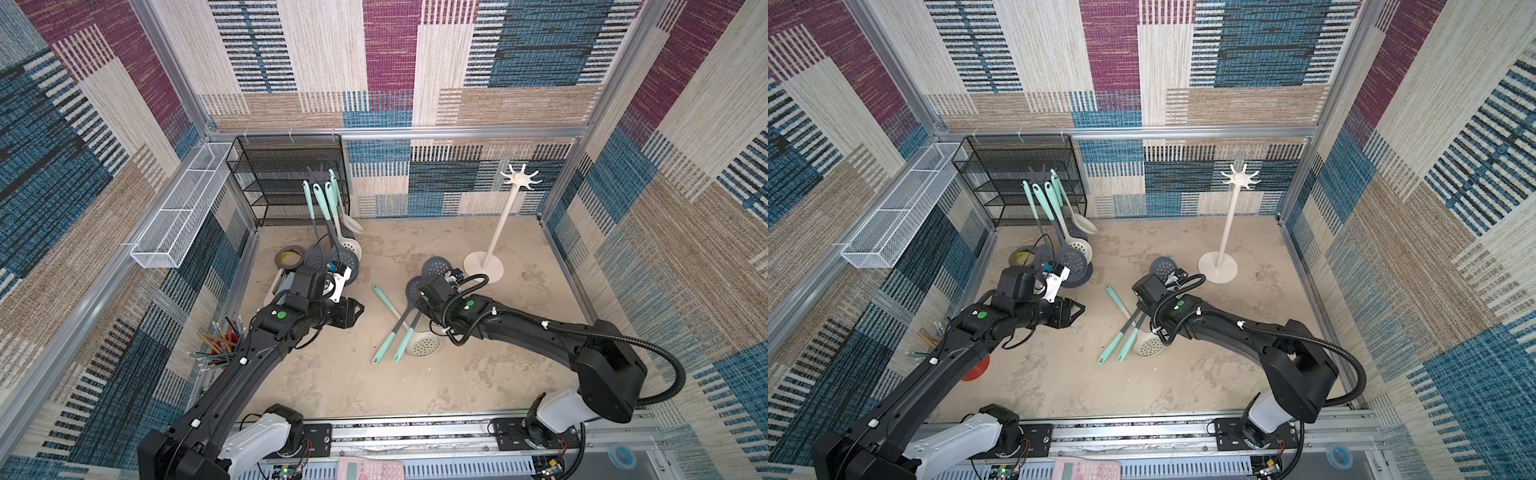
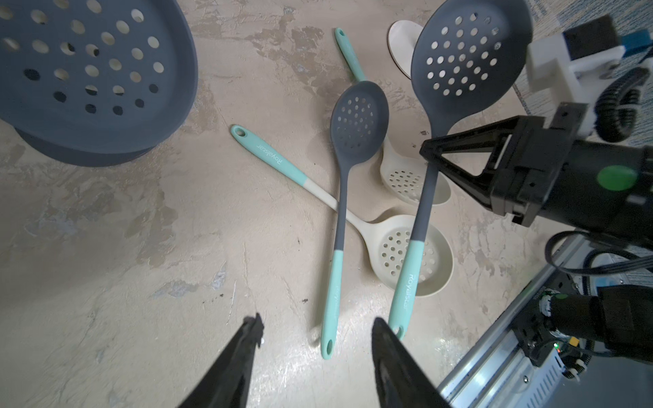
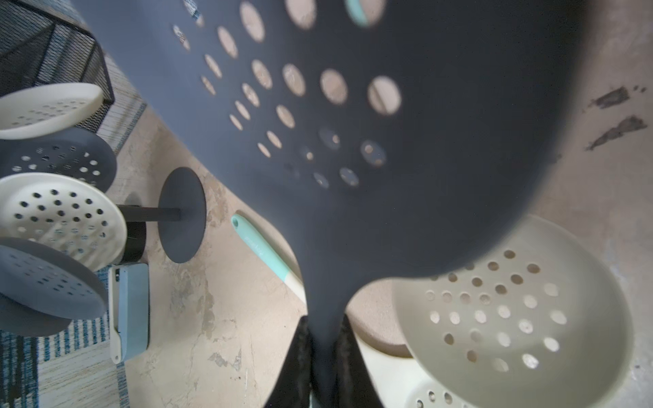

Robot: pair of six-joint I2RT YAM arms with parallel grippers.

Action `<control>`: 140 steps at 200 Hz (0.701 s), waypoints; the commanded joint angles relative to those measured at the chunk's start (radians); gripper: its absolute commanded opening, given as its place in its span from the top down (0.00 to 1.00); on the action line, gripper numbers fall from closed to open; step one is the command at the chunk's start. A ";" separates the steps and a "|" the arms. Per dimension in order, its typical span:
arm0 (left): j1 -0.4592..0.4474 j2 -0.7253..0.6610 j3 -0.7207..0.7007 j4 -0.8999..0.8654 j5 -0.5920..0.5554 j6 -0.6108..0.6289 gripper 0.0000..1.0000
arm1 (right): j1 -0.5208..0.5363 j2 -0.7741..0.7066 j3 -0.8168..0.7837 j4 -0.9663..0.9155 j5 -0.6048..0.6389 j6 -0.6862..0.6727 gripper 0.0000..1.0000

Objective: Hang the skimmer on the kitchen utensil rack
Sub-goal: Pick up the skimmer from the center of the board.

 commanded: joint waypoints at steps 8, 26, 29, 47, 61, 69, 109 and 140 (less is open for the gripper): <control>-0.016 0.004 -0.003 0.009 0.004 -0.006 0.46 | -0.018 -0.062 -0.017 0.022 0.059 -0.013 0.92; -0.031 0.002 -0.006 0.014 0.001 -0.002 0.46 | -0.035 -0.118 -0.049 0.045 0.072 -0.008 0.91; -0.036 0.001 -0.007 0.016 -0.002 -0.004 0.46 | -0.037 -0.128 -0.053 0.048 0.075 -0.007 0.91; -0.055 0.001 -0.011 0.021 -0.013 0.000 0.46 | -0.054 -0.189 -0.094 0.073 0.094 0.006 0.91; -0.063 -0.001 -0.013 0.030 -0.012 -0.007 0.46 | -0.065 -0.240 -0.136 0.094 0.107 0.033 0.91; -0.068 -0.002 -0.018 0.042 -0.002 -0.011 0.46 | -0.076 -0.273 -0.165 0.111 0.108 0.050 0.91; -0.102 -0.021 -0.061 0.151 0.071 -0.128 0.46 | -0.104 -0.438 -0.328 0.225 0.112 0.164 0.91; -0.127 -0.037 -0.109 0.268 0.140 -0.317 0.47 | -0.111 -0.541 -0.408 0.284 0.130 0.248 0.90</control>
